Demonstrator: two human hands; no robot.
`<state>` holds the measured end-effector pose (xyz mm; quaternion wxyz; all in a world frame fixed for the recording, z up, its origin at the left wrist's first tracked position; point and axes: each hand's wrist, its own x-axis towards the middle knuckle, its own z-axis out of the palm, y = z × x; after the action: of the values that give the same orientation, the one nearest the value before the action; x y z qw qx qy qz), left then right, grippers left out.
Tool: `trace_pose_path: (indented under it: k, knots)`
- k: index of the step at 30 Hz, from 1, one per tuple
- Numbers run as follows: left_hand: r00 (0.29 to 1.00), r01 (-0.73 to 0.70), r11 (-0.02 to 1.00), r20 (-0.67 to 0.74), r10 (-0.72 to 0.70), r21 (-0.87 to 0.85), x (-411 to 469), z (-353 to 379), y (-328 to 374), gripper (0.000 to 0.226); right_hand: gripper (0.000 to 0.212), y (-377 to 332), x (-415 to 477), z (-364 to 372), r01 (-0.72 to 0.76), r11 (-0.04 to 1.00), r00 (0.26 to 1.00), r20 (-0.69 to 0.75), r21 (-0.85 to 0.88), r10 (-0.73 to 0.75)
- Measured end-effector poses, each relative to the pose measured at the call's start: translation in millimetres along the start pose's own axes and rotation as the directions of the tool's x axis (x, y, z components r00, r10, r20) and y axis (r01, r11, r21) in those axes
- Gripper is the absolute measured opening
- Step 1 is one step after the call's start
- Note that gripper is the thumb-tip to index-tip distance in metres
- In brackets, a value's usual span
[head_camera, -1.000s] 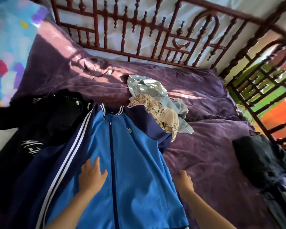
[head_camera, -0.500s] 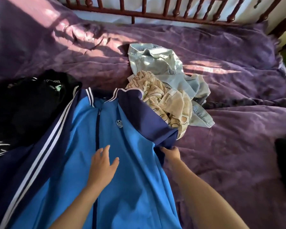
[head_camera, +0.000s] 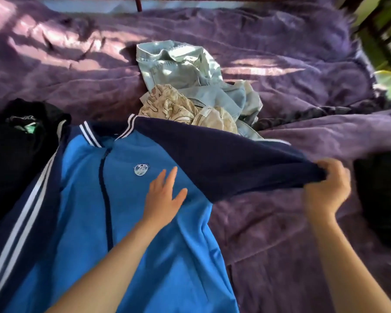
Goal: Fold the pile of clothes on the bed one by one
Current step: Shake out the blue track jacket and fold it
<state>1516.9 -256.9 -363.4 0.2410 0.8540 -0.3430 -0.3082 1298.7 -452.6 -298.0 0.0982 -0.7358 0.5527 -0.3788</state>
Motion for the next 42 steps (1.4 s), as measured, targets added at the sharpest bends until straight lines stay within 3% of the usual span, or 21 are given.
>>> trace_pose_path:
  k: [2,4,6,7,8,9,10,15,17,19,21,23,24,26,27,28,31,33,37,39,42]
  knots:
    - [0.988,-0.04,0.988,0.154,0.017,0.148,0,16,14,0.064,0.025,36,5,-9,0.297,0.922,0.95,-0.026,-0.25,-0.313]
    - [0.953,-0.071,0.956,0.303,-0.02,0.284,-3,30,23,0.063,0.028,73,-10,-6,0.307,0.871,0.95,0.067,-0.382,-0.306]
    - [0.916,-0.077,0.94,0.395,-0.065,0.333,-10,40,25,0.063,0.03,98,-29,-3,0.139,0.867,0.962,0.274,-0.479,-0.004]
    - [0.906,-0.077,0.938,0.416,-0.075,0.337,-14,43,24,0.063,0.032,110,-39,-2,0.036,0.844,0.888,0.405,-0.535,0.219]
    - [0.901,-0.073,0.939,0.425,-0.082,0.336,-19,44,23,0.063,0.034,120,-48,-1,-0.056,0.814,0.763,0.501,-0.578,0.409]
    - [0.9,-0.065,0.939,0.426,-0.09,0.336,-24,45,21,0.063,0.037,128,-55,-1,-0.141,0.797,0.651,0.551,-0.588,0.522]
    - [0.902,-0.054,0.939,0.421,-0.101,0.341,-28,45,18,0.063,0.039,133,-61,0,-0.221,0.787,0.589,0.564,-0.576,0.578]
    - [0.897,0.028,0.921,0.398,-0.195,0.389,-43,48,3,0.063,0.045,138,-63,13,-0.591,0.694,0.475,0.518,-0.412,0.712]
    - [0.894,0.041,0.915,0.394,-0.213,0.402,-46,52,1,0.062,0.057,138,-53,19,-0.609,0.689,0.485,0.503,-0.392,0.716]
    - [0.895,0.058,0.916,0.386,-0.225,0.398,-46,58,2,0.062,0.068,129,-43,26,-0.552,0.754,0.547,0.528,-0.356,0.65]
    - [0.895,0.076,0.92,0.381,-0.233,0.384,-45,65,6,0.062,0.066,111,-41,34,-0.464,0.845,0.653,0.541,-0.268,0.53]
    - [0.891,0.083,0.927,0.39,-0.234,0.366,-43,72,12,0.063,0.06,89,-54,41,-0.266,0.948,0.811,0.49,-0.175,0.318]
    - [0.886,0.08,0.928,0.4,-0.233,0.363,-42,76,14,0.064,0.06,79,-65,46,-0.164,0.975,0.853,0.475,-0.149,0.216]
    - [0.873,0.082,0.93,0.424,-0.241,0.36,-42,80,14,0.064,0.065,65,-84,60,0.057,0.982,0.838,0.543,-0.181,0.052]
    - [0.864,0.084,0.929,0.437,-0.248,0.361,-42,81,13,0.064,0.069,61,-89,67,0.094,0.97,0.82,0.57,-0.224,0.052]
    - [0.855,0.083,0.928,0.452,-0.254,0.365,-43,82,11,0.065,0.076,59,-88,73,0.028,0.963,0.796,0.588,-0.27,0.142]
    - [0.813,0.126,0.928,0.5,-0.299,0.35,-50,82,4,0.066,0.075,66,-63,80,-0.434,0.831,0.655,0.512,-0.347,0.556]
    - [0.789,0.169,0.93,0.521,-0.325,0.326,-57,82,1,0.066,0.06,79,-34,74,-0.576,0.767,0.594,0.499,-0.283,0.631]
    - [0.77,0.237,0.919,0.516,-0.376,0.316,-70,88,-5,0.065,0.039,111,28,37,-0.625,0.761,0.676,0.366,-0.176,0.64]
    - [0.779,0.269,0.919,0.496,-0.383,0.287,-74,92,-7,0.066,0.04,130,70,7,-0.626,0.764,0.723,0.25,-0.158,0.644]
    - [0.815,0.253,0.938,0.47,-0.339,0.238,-79,94,2,0.065,0.047,150,128,-37,-0.514,0.83,0.822,0.151,-0.217,0.549]
